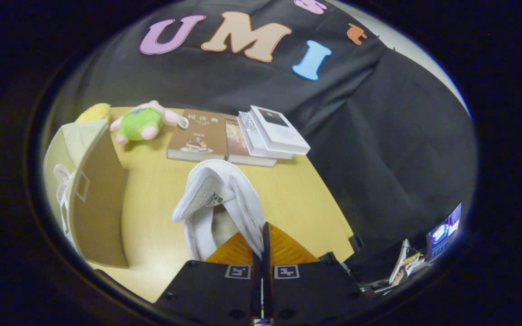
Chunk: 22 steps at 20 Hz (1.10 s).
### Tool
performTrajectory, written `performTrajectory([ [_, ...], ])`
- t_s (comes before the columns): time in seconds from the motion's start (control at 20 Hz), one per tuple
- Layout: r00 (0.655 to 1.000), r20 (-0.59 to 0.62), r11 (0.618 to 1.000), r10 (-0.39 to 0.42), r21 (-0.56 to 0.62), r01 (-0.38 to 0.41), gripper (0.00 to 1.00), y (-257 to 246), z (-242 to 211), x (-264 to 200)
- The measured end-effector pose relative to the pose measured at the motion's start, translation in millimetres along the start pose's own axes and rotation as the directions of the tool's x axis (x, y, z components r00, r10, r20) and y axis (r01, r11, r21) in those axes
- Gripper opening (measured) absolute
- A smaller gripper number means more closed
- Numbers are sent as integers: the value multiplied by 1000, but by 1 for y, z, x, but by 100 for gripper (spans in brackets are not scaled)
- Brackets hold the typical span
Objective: Open the storage box then place both shoes into the box .Put the left shoe in first, then the right shoe, with the right side of both shoes facing outward in a uniform manner.
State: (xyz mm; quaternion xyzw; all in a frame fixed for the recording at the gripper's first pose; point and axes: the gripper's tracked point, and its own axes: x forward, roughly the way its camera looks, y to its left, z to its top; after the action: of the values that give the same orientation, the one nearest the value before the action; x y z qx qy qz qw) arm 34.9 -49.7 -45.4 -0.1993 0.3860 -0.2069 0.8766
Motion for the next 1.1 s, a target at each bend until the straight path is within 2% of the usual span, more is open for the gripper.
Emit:
performTrajectory([
  [0.25,989,135,998,66,-20,-64,4,32,54,-46],
  [0.55,960,200,981,196,-54,-189,4,97,88,-78],
  [0.7,925,201,944,324,-7,-329,5,148,98,-94],
  [0.8,883,208,901,421,16,-434,4,184,105,-103],
  [0.9,847,210,861,489,38,-507,4,214,107,-105],
  [1.0,835,204,842,511,78,-534,4,234,105,-101],
  [1.1,843,189,839,504,127,-530,5,246,95,-88],
])
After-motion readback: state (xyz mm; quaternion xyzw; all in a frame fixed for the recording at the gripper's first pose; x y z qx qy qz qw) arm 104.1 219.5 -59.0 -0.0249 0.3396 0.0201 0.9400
